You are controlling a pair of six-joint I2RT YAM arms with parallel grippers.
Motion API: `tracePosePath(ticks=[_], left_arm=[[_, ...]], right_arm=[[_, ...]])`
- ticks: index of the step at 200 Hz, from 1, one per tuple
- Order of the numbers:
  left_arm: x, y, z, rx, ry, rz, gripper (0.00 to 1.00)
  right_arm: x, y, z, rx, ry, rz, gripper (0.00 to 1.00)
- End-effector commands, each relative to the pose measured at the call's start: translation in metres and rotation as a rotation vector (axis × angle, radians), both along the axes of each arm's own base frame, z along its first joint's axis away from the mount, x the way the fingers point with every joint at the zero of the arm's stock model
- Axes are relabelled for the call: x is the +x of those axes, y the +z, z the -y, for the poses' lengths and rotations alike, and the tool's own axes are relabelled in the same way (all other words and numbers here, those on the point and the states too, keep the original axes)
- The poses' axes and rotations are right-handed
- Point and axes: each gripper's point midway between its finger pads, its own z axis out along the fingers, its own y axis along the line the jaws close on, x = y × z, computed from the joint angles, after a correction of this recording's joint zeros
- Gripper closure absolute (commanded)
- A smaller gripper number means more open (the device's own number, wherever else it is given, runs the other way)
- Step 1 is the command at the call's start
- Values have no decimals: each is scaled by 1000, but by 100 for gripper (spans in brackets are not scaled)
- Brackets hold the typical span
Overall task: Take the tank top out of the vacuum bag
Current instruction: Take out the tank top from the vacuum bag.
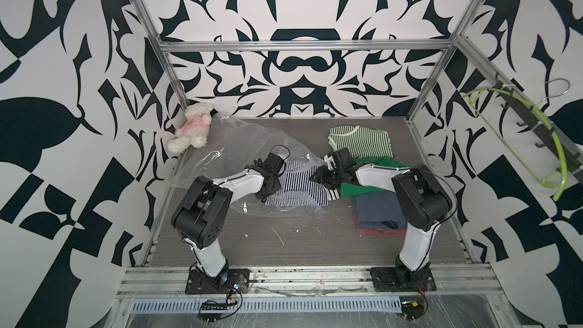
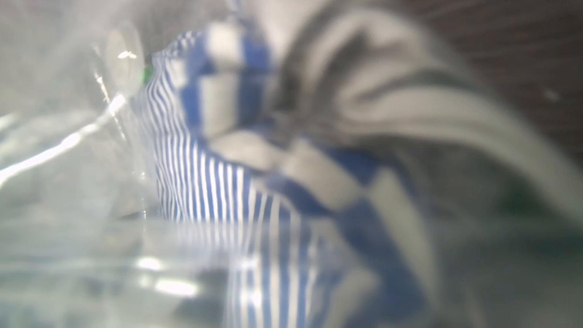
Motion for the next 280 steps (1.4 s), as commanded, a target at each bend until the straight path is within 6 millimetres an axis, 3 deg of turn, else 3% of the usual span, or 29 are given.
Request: tracePosePath(ticks=[1, 22, 44, 124, 185, 243, 280], left_arm=[[-31, -38, -12, 46, -2, -136, 100], [-30, -34, -14, 54, 4, -126, 100], [-29, -28, -18, 63, 12, -105, 100], [-20, -9, -29, 87, 38, -66, 100], [-19, -10, -32, 72, 52, -76, 100], [-20, -11, -36, 72, 58, -84, 100], [-18, -13, -34, 64, 56, -88, 100]], right_arm=[[3, 19, -17, 47, 78, 79, 67], [3, 23, -4, -40, 69, 113, 100], [1, 40, 5, -113, 80, 173, 100], [-12, 128, 27, -165, 76, 336, 100], [-14, 169, 43, -160, 63, 396, 100], [-3, 188, 119, -224, -99, 387, 100], [-2, 195, 176, -382, -188, 387, 100]])
